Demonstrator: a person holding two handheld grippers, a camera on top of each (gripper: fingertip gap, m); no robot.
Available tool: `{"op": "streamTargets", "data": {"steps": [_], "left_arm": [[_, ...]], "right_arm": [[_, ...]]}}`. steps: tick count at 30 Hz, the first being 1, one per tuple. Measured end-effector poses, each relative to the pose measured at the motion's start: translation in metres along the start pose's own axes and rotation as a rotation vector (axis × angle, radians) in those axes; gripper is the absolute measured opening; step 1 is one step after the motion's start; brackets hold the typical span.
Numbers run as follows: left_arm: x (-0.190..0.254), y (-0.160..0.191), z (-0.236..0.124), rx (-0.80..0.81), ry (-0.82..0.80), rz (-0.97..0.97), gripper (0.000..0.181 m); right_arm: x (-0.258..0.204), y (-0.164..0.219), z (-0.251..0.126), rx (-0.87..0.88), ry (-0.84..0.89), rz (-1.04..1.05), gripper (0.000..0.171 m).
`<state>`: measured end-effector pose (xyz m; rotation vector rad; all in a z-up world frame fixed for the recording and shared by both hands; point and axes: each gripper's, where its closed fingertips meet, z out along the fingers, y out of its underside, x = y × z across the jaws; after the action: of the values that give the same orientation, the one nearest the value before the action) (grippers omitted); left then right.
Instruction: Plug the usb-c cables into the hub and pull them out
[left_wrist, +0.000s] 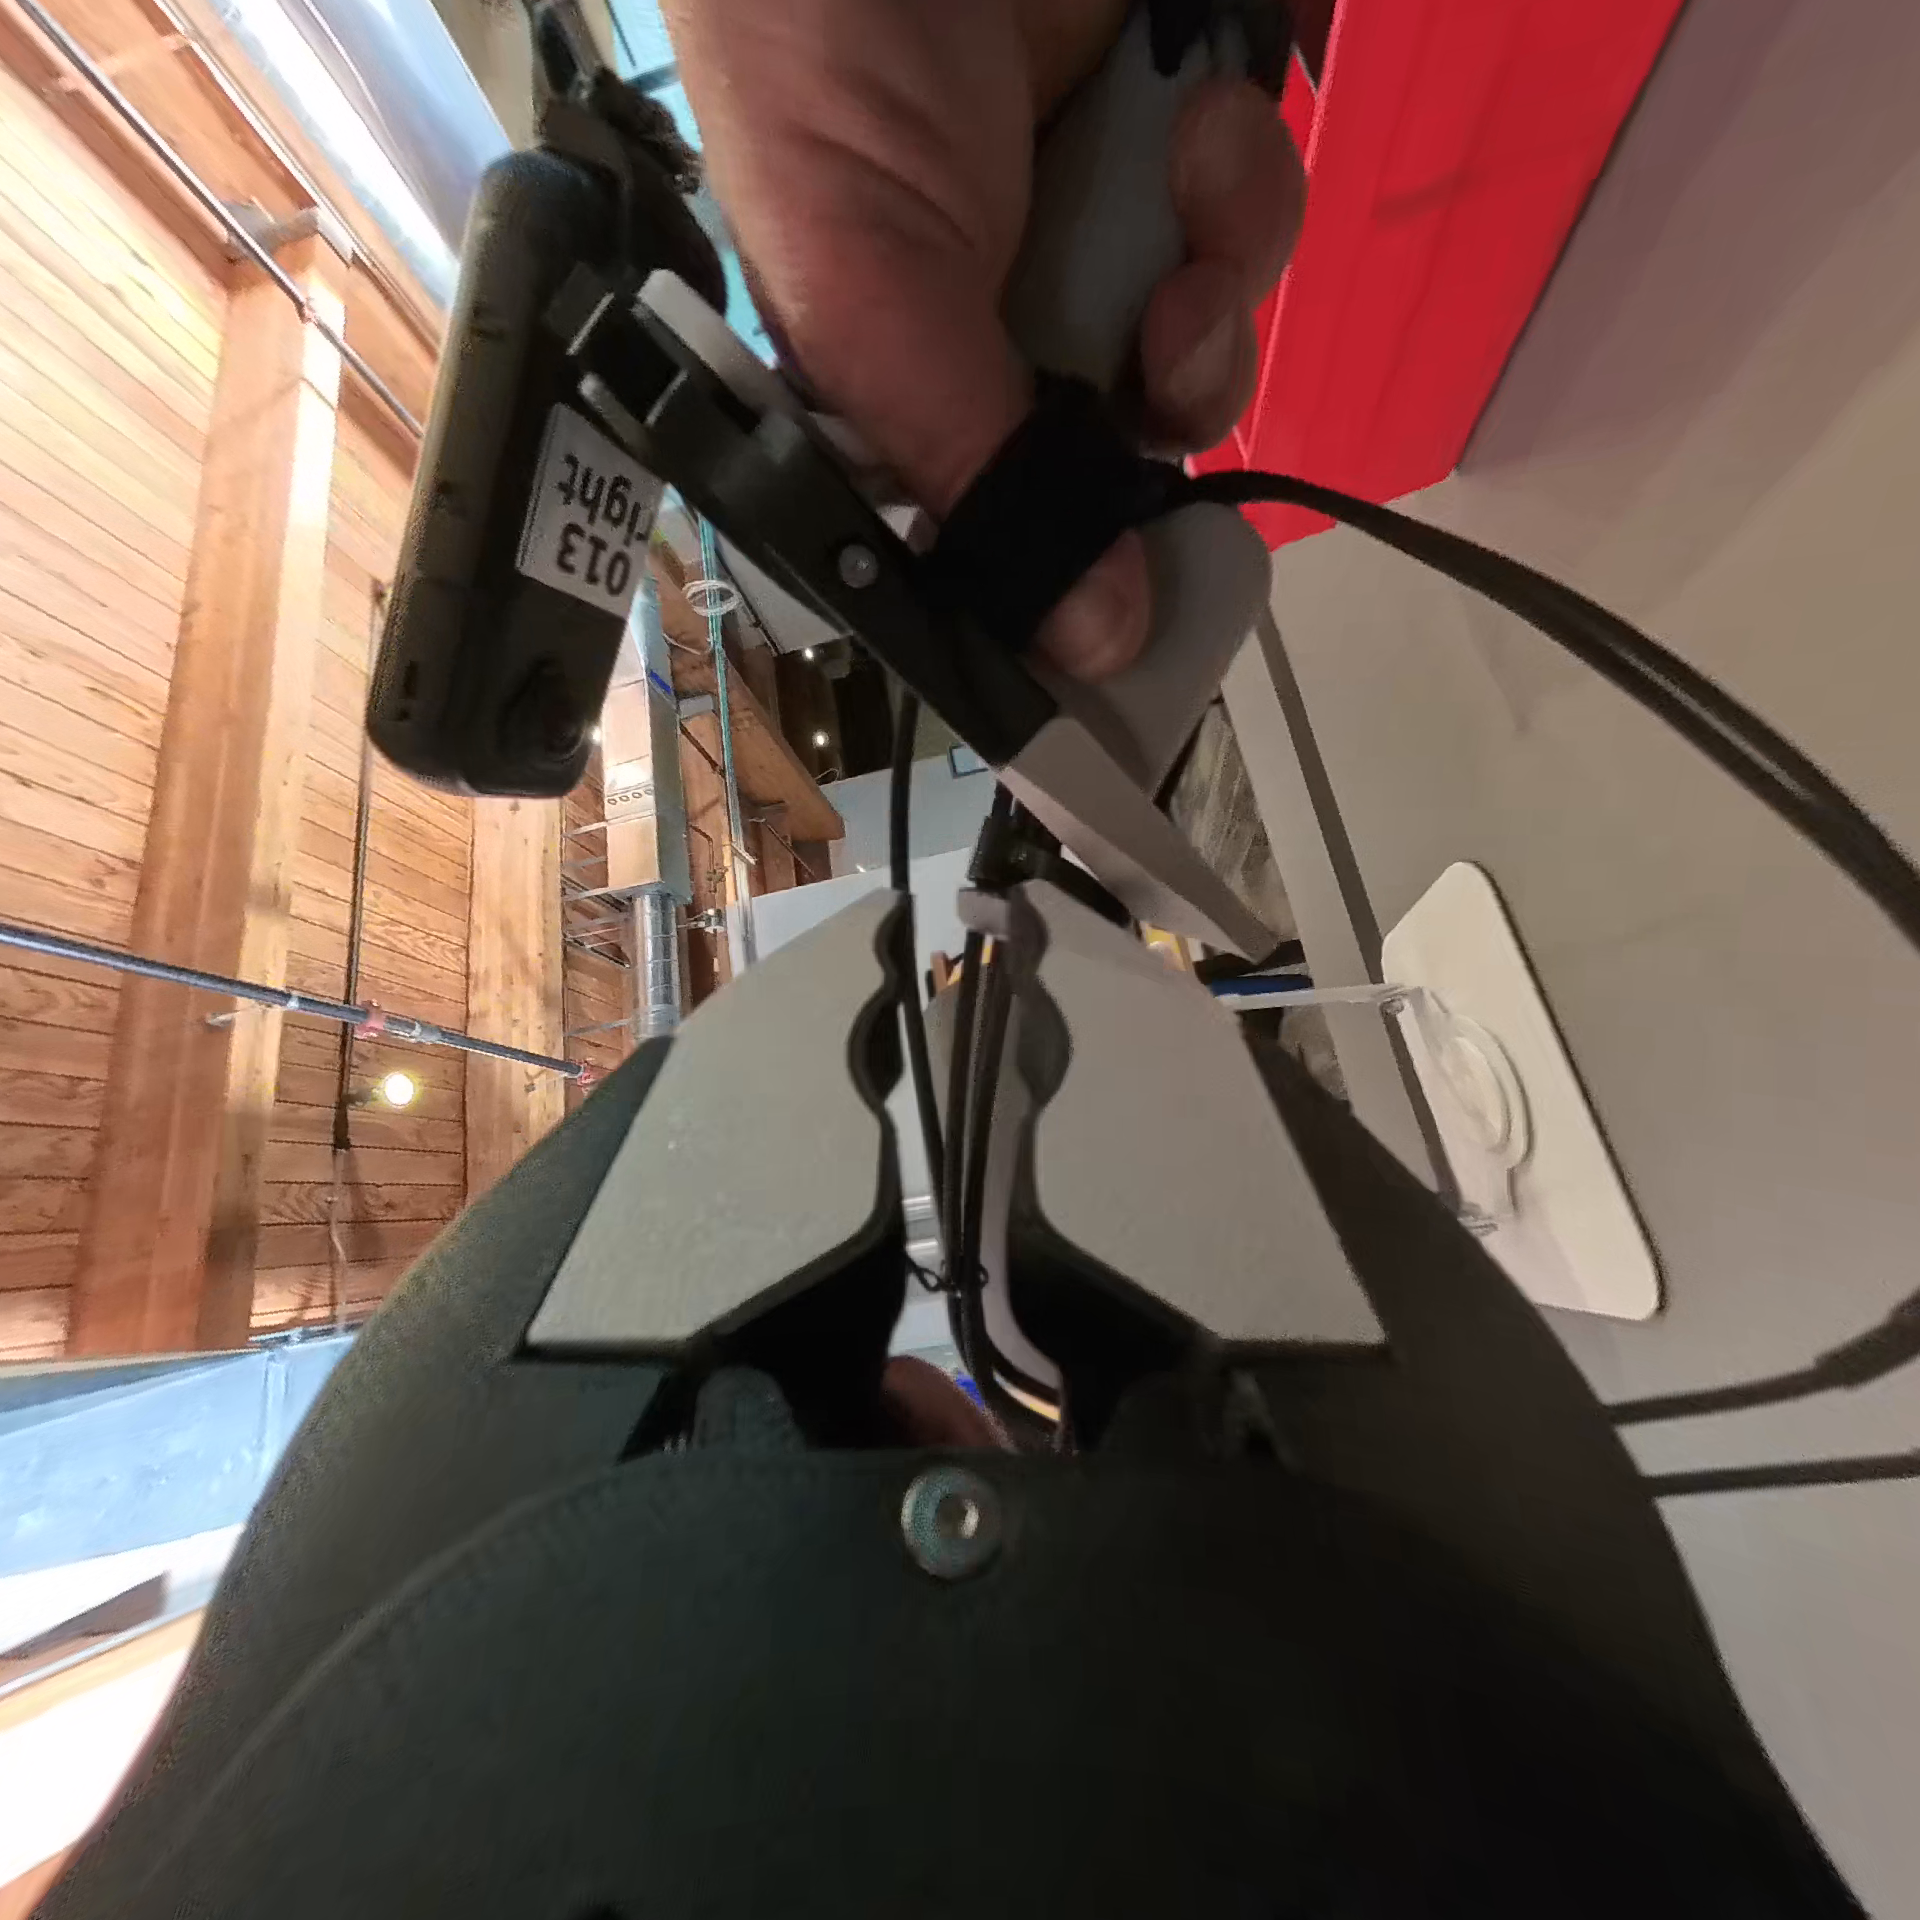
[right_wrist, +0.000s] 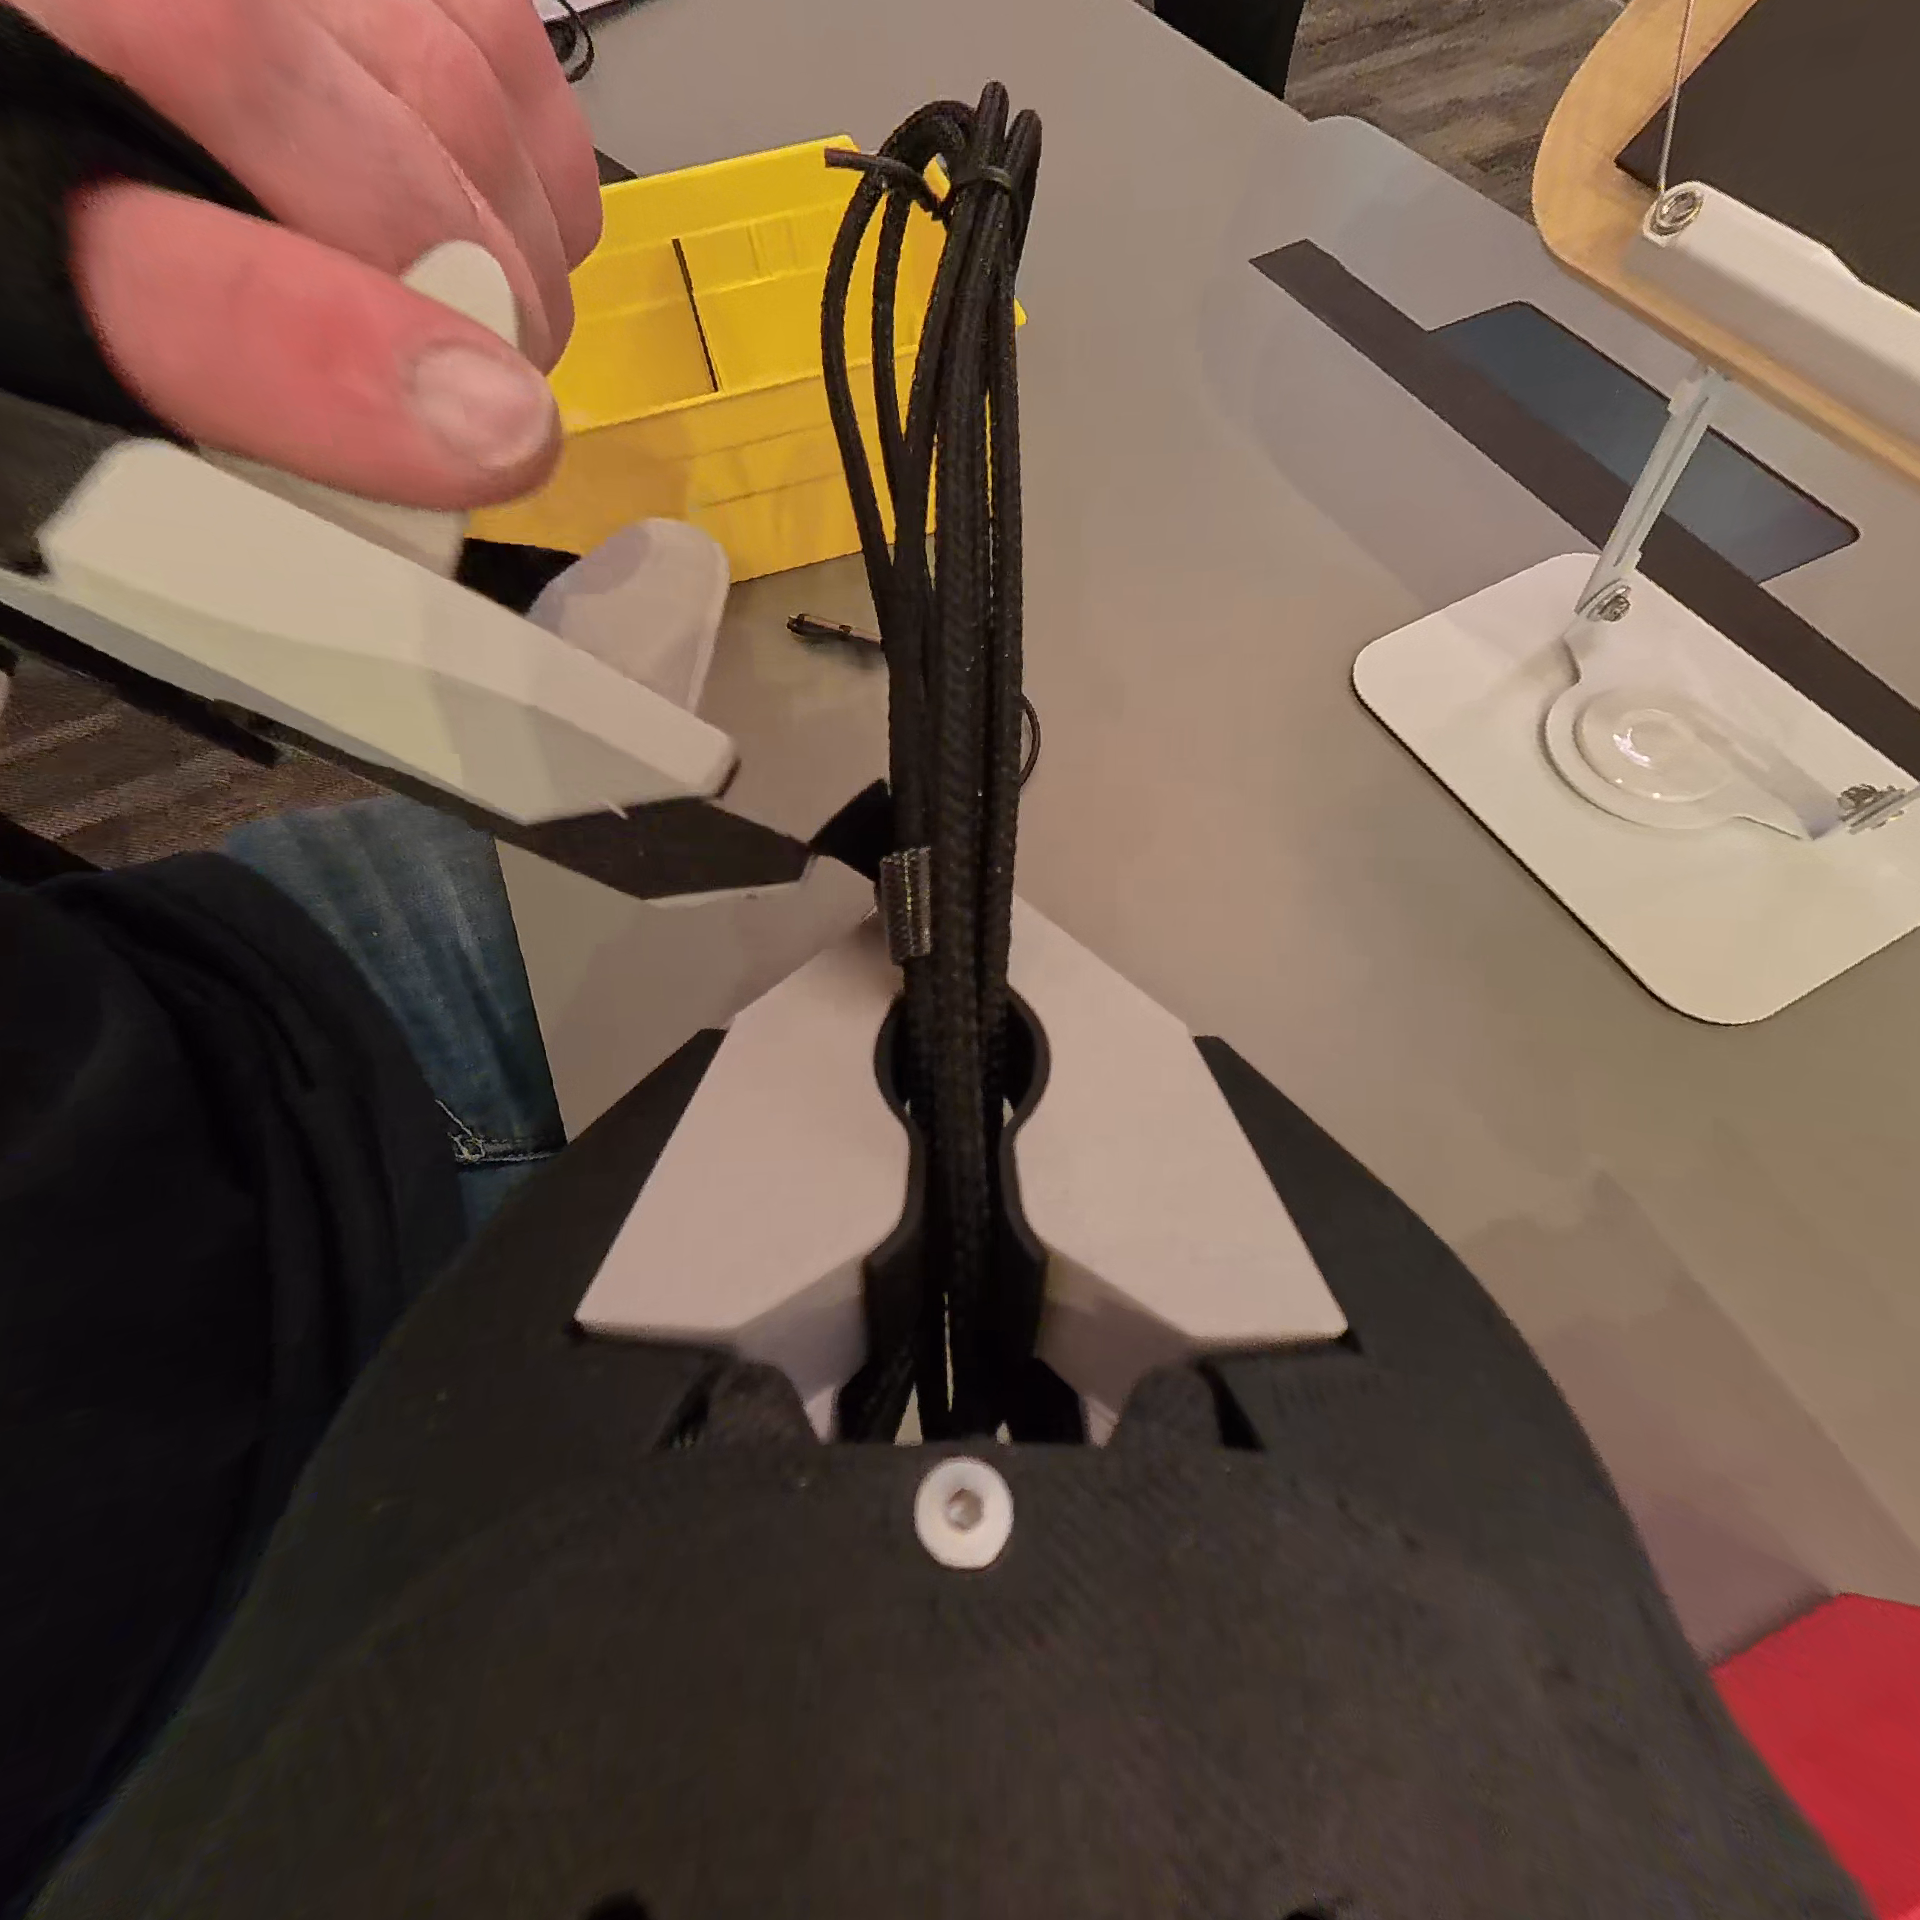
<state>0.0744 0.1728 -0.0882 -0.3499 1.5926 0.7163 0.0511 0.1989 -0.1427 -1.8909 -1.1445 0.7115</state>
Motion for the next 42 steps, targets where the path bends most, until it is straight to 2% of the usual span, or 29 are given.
{"op": "streamTargets", "data": {"steps": [3, 7, 12, 26, 29, 32, 38, 42], "left_arm": [[0.003, 0.0, 0.001, -0.01, 0.049, -0.062, 0.031], [0.008, 0.002, 0.003, -0.011, 0.109, 0.014, 0.04], [0.019, 0.004, 0.001, 0.016, 0.196, 0.085, 0.0], [0.016, 0.018, -0.001, -0.068, 0.136, 0.039, 0.0], [0.016, 0.022, -0.002, -0.084, 0.127, 0.079, 0.0], [0.02, 0.022, -0.001, -0.075, 0.147, 0.088, 0.021], [0.026, 0.009, -0.004, -0.026, 0.215, 0.035, 0.026], [0.029, 0.01, -0.005, -0.051, 0.238, -0.006, 0.031]], "right_arm": [[0.0, 0.001, 0.001, -0.006, 0.01, -0.011, 0.0], [-0.003, 0.003, 0.004, -0.034, 0.026, -0.044, 0.0], [-0.003, -0.001, 0.002, -0.026, 0.031, -0.049, 0.0], [0.002, -0.002, -0.006, 0.011, 0.045, -0.017, 0.0], [0.0, -0.002, -0.005, 0.017, 0.033, -0.009, 0.0], [-0.001, -0.003, -0.004, 0.011, 0.033, -0.013, 0.0], [0.0, -0.004, -0.003, 0.014, 0.039, -0.005, 0.0], [0.0, -0.004, -0.003, 0.023, 0.04, 0.011, 0.0]]}}
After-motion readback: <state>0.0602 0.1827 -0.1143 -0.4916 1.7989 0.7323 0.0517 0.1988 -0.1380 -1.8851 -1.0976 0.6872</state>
